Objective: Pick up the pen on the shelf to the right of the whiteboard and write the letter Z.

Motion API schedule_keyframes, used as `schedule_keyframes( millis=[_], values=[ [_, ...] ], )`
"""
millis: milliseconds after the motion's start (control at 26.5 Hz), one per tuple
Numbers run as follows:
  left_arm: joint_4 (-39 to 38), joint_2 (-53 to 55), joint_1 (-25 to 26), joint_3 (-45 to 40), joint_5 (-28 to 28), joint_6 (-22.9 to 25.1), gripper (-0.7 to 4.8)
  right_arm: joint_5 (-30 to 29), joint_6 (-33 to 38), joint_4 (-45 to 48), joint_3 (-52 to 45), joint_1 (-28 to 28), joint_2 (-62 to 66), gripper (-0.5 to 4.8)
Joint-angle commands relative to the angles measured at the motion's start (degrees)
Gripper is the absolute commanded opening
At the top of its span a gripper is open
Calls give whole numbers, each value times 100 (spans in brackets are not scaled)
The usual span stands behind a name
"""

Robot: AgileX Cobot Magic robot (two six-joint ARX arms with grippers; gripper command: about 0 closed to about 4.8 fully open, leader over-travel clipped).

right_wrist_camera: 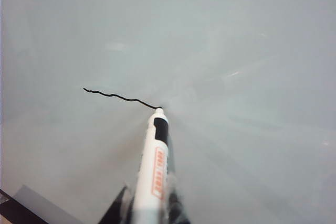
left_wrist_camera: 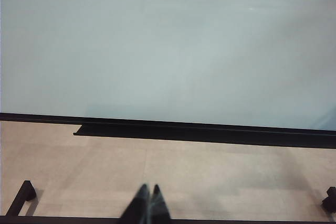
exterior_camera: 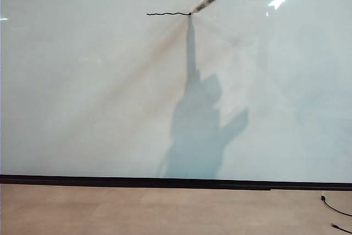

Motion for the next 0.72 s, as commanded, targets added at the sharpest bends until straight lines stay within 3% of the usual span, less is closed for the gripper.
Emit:
schedule_keyframes(
  millis=[38, 264, 378, 491, 718],
  values=[
    [31, 2, 0, 13, 7, 26, -4, 83, -17, 103, 15, -31, -39, -5],
    [28, 2, 0, 13, 2, 26, -4, -74, -74, 52, 13, 378, -79, -5],
    [31, 2, -2, 13, 2, 26, -4, 127, -280, -170, 20, 1014, -33, -5],
    [31, 2, 2, 13, 2, 26, -5, 396, -348, -229, 22, 1314, 151, -5],
    [31, 2, 2, 13, 2, 26, -5, 437, -348, -361, 57, 1405, 573, -5]
  ],
)
